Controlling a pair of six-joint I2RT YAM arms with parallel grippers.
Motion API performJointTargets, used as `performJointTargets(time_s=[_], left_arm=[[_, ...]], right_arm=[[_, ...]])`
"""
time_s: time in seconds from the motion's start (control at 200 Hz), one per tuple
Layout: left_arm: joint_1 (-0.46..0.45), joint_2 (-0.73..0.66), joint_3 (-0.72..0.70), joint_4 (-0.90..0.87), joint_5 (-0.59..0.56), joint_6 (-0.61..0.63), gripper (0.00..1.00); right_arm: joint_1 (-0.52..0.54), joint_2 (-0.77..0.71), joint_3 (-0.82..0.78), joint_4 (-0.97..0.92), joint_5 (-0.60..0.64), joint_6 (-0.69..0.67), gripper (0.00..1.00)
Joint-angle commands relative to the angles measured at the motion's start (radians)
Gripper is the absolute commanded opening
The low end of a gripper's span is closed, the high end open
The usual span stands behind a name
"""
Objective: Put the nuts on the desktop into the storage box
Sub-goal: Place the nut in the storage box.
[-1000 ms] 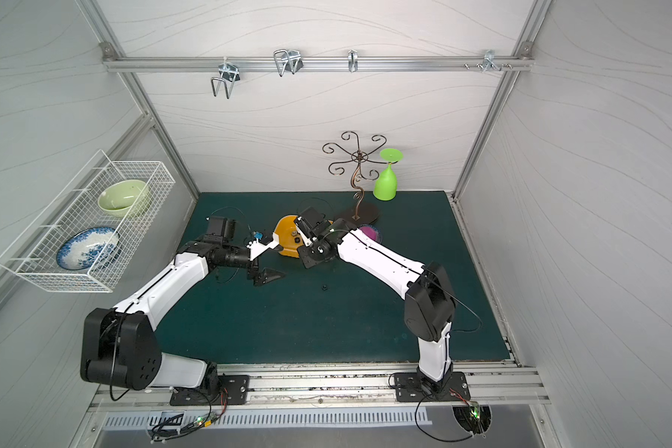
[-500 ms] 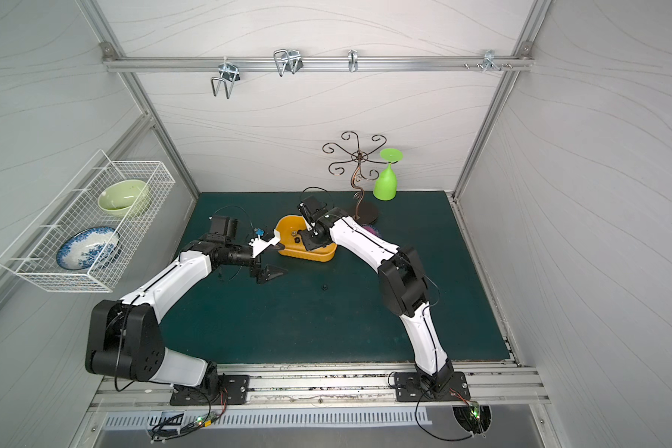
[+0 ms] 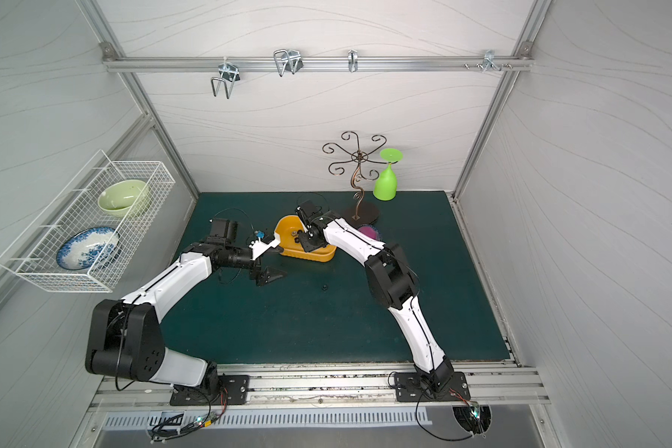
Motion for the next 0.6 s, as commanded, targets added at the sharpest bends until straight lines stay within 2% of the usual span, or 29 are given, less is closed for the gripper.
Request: performJointTargets(time_s=[0.0,0.155,0.36,0.595], left_arm=[[0.005,0.002,-0.006,0.039,-0.002,-0.015,0.99],[0.005,0.012,-0.071,0.233,-0.060,-0.168,0.99],[0.005,0.007,-0.098,0.284,-0.121,-0.176,0.99],[0.005,0.012,-0.102,0.279,-0.121,-0.169,0.98]], right_arm=[[-0.017,0.015,-0.010,0.016,0.009,-0.016,0.13],[-0.021,0.052,0.006,0.033,0.014,-0.032,0.13],[-0.029,0.102,0.047,0.051,0.014,-0.048,0.13],[-0.033,0.156,0.092,0.038,0.032,-0.054,0.13]])
